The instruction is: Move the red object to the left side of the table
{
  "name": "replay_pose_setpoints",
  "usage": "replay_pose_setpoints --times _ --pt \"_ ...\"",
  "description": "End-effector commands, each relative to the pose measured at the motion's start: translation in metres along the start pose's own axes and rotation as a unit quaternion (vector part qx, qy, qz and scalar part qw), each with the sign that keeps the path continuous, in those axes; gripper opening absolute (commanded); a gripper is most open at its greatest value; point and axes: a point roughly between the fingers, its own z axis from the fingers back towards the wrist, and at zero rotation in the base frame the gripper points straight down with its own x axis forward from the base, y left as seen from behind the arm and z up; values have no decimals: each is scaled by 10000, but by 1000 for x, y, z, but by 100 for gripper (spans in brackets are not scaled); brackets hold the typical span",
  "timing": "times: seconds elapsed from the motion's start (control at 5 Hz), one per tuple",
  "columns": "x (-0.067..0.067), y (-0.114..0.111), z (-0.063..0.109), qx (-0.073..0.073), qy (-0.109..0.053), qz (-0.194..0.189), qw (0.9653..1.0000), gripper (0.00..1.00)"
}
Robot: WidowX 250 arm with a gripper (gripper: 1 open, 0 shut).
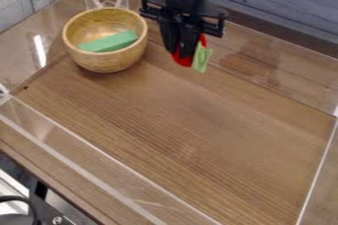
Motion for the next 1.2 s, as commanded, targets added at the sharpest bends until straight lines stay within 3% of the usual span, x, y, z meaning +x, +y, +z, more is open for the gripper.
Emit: replay_pose_setpoints --times 0.0,0.6,1.0 --pt "5 6 16 48 -291 183 9994 0" --pt "-1 27 11 174 -223 587 9979 0" --pt "-4 39 13 180 -234 715 9970 0"
